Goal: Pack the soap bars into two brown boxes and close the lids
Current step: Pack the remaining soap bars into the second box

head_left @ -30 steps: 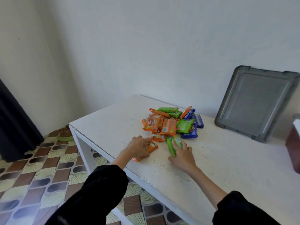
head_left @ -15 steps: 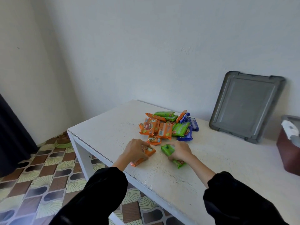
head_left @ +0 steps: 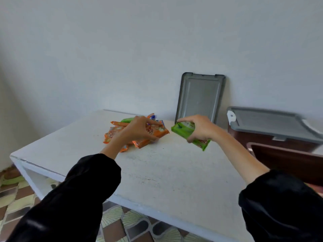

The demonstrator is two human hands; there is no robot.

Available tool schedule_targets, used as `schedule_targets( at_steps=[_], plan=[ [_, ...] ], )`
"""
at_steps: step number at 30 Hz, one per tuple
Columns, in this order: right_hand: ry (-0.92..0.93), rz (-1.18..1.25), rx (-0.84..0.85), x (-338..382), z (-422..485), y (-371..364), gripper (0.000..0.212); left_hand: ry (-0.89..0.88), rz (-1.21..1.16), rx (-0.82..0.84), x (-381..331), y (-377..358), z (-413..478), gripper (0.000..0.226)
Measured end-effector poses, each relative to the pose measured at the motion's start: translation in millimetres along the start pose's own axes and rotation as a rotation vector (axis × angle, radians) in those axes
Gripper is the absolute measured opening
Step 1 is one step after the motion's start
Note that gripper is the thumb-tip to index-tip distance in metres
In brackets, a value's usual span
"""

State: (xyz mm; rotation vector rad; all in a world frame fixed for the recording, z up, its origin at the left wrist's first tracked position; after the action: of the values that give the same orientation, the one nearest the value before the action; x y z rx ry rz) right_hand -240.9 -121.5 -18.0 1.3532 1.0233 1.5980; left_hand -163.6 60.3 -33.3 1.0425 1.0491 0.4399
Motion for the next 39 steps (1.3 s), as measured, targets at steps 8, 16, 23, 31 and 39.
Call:
schedule_targets(
  at_steps=[8, 16, 23, 31, 39],
  plan=[
    [-0.127, -0.015, -0.002, -85, -121, 71, 0.083, -0.301, 0.064, 0.120, -161, -54, -9, 0.057],
    [-0.306, -0.062, 0.086, -177, -224, 96, 0.092, -0.504, 0.043, 0.289, -278, -138, -21, 0.056],
    [-0.369, -0.139, 0.200, -234, -249, 61, 0.092, -0.553, 0.209, 0.414, -314, -219, -11, 0.062],
    [-0.354, -0.206, 0.142, -270, -250, 28, 0.077, -0.555, 0.318, 0.532, -303, -259, -4, 0.062],
    [-0.346, -0.219, 0.167, -278, -247, 20, 0.063, -0.566, 0.393, 0.544, -301, -269, -2, 0.061]
  ],
)
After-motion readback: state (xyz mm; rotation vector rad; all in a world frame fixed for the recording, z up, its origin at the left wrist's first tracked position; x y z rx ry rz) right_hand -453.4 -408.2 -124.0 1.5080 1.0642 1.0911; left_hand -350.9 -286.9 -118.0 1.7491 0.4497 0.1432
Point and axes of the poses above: each hand's wrist, its own z-axis towards the middle knuckle, its own y-axis out of the back of the hand, x = y × z, the point moved 4 cm from there along z, towards the middle knuckle, and after that the axes turned 9 degrees about y, right-handed, at the moved point
